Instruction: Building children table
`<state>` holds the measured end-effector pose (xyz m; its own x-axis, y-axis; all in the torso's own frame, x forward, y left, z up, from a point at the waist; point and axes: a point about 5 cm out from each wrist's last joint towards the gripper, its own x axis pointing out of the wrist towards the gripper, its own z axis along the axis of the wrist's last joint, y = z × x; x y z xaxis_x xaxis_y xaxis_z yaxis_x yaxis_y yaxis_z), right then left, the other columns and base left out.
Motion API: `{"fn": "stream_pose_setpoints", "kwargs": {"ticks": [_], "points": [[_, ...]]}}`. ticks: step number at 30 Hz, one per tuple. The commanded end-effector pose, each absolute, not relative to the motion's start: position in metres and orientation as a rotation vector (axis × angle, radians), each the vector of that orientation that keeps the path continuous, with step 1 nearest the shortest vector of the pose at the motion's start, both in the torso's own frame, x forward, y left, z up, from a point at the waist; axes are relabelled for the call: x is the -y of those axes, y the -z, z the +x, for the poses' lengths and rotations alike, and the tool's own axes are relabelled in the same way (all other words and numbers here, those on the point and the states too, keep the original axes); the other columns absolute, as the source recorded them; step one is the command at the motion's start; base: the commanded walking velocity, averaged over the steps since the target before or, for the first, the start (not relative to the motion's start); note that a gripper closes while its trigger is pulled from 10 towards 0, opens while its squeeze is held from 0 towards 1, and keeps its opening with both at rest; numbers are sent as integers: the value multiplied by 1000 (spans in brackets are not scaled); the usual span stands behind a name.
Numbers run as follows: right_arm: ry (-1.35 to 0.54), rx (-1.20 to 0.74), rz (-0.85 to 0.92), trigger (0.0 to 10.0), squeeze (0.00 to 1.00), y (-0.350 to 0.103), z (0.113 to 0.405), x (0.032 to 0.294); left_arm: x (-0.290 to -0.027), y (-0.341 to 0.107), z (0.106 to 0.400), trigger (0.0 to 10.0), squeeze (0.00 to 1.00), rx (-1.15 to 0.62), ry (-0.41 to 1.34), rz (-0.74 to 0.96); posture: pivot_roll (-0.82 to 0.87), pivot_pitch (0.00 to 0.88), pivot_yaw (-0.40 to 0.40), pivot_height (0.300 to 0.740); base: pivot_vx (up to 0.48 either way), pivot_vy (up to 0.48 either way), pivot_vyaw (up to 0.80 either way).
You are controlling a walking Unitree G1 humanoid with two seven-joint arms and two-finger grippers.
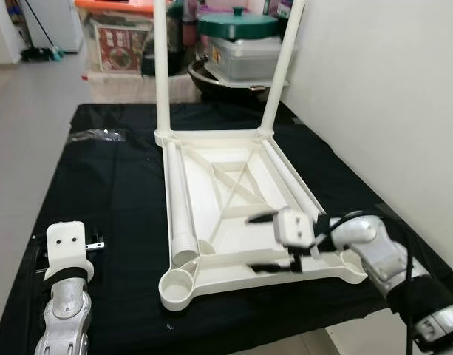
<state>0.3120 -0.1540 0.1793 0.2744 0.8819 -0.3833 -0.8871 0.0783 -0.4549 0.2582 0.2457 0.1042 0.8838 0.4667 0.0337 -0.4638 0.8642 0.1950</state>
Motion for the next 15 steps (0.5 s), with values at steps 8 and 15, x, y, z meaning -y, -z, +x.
{"fn": "stream_pose_setpoints", "kwargs": {"ticks": [8, 15], "points": [[-886, 208, -347, 10000, 0, -203, 343, 126, -229, -110, 261, 10000, 0, 41, -380, 156, 82, 0, -112, 740, 0, 0, 0], [-614, 164, -43, 10000, 0, -189, 341, 91, -219, -123, 262, 10000, 0, 113, -306, 195, 89, 0, -103, 740, 0, -274, 0]]}}
